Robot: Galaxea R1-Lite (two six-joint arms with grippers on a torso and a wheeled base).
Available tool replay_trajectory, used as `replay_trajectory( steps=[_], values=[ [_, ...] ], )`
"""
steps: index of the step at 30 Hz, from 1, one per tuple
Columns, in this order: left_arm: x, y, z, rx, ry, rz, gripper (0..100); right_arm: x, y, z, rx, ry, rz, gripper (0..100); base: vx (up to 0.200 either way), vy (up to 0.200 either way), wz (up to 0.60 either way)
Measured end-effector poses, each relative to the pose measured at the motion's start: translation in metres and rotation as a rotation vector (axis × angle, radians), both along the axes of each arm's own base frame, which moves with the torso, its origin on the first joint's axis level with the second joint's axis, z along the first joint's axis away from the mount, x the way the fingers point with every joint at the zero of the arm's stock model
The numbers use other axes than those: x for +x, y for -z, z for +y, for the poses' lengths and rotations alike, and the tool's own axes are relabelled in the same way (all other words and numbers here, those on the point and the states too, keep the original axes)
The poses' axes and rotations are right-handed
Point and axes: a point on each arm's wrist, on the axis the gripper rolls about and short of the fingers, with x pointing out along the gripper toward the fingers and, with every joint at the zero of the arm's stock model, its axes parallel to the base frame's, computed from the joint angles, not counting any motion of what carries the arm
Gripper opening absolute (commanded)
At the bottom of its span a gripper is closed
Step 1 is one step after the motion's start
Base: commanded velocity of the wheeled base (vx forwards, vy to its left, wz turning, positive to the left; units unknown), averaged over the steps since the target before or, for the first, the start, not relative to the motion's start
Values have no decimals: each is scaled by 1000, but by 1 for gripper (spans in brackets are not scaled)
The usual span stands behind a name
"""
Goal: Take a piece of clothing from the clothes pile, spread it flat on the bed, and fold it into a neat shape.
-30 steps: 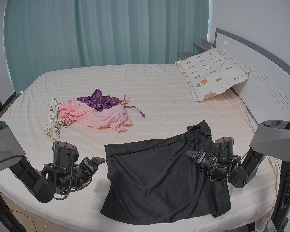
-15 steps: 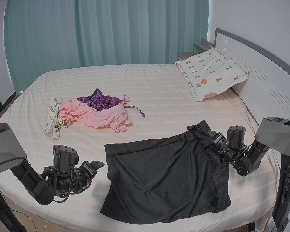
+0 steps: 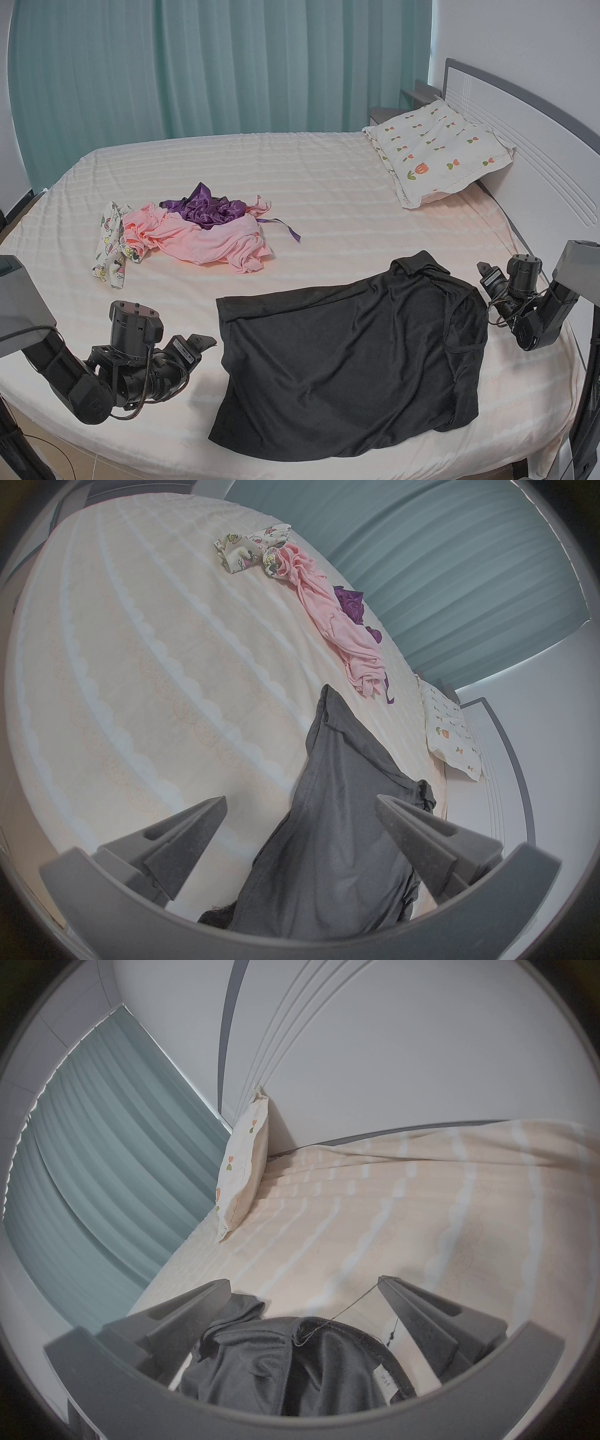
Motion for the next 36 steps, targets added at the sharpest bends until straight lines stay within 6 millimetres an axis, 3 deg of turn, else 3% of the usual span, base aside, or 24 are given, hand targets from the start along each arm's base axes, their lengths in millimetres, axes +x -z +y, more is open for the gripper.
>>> replay_trajectory(
  steps=[6,12,18,31,36],
  values=[
    [0,0,0,-2,1,2,100,-3,-2,-6,-40,2,2,100,0,0,0],
    [-6,2,-5,1,29,14,100,-20,-6,-2,-36,-36,33,100,0,0,0],
    [-20,6,-14,14,88,41,100,-52,-8,5,-21,-108,96,100,0,0,0],
    [-47,16,-26,44,190,105,100,-139,-8,18,15,-253,262,100,-185,0,0],
    [-49,24,-30,51,222,139,100,-153,-6,21,33,-302,290,100,0,0,0]
  ],
)
